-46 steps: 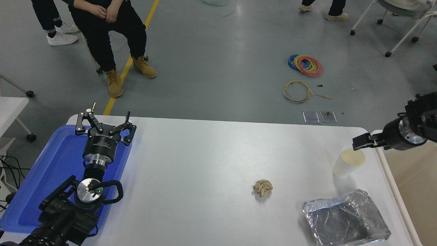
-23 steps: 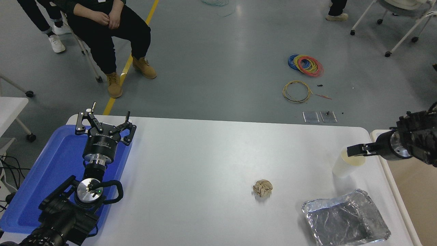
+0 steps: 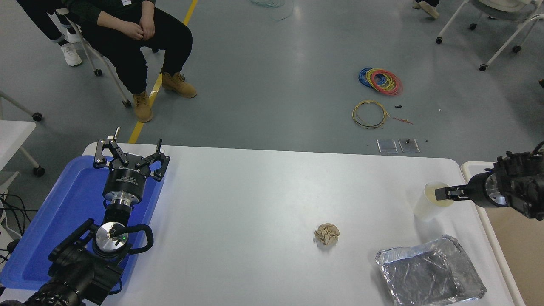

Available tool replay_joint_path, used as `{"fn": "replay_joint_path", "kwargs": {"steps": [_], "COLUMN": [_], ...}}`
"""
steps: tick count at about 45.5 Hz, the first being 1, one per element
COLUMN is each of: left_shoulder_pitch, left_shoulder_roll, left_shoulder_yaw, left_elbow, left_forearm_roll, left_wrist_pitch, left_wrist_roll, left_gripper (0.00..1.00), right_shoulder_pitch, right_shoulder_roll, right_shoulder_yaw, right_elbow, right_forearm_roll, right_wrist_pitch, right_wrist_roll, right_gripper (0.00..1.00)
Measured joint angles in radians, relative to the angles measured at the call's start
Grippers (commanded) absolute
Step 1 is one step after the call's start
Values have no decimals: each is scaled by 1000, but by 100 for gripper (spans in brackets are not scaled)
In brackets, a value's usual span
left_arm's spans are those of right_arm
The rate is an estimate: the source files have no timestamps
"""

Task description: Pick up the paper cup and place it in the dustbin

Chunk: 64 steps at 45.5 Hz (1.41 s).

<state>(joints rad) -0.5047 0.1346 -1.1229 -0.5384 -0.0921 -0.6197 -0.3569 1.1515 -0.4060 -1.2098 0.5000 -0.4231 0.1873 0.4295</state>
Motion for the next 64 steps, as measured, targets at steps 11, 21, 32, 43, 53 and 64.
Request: {"fn": "replay_joint_path", "kwargs": {"steps": [11,21,32,43,53,64], "left_shoulder_pitch": [0,0,0,0,0,0], "left_shoulder_roll": [0,0,0,0,0,0], "left_shoulder_yaw": [0,0,0,0,0,0], "left_elbow": [0,0,0,0,0,0], "left_forearm_roll": [0,0,0,0,0,0], "left_wrist_pitch": [0,0,0,0,0,0], "left_wrist_roll": [1,1,0,0,0,0], "left_gripper": [100,100,100,100,100,100], "right_shoulder_pitch": [-12,-20,-23,-24,-5,102], "right_shoulder_roll": [0,3,4,5,2,-48], "right_shoulder_yaw": [22,30,32,33,34,29], "right_elbow": [-2,0,1,1,6,72], "right_forearm_roll": [0,-1,-1,-2,-2,-9], "right_wrist_pitch": [-4,-5,-5,-5,-1,35], "right_wrist_roll": [1,3,8,11,13,25], "right_gripper": [40,10,0,0,0,0]}}
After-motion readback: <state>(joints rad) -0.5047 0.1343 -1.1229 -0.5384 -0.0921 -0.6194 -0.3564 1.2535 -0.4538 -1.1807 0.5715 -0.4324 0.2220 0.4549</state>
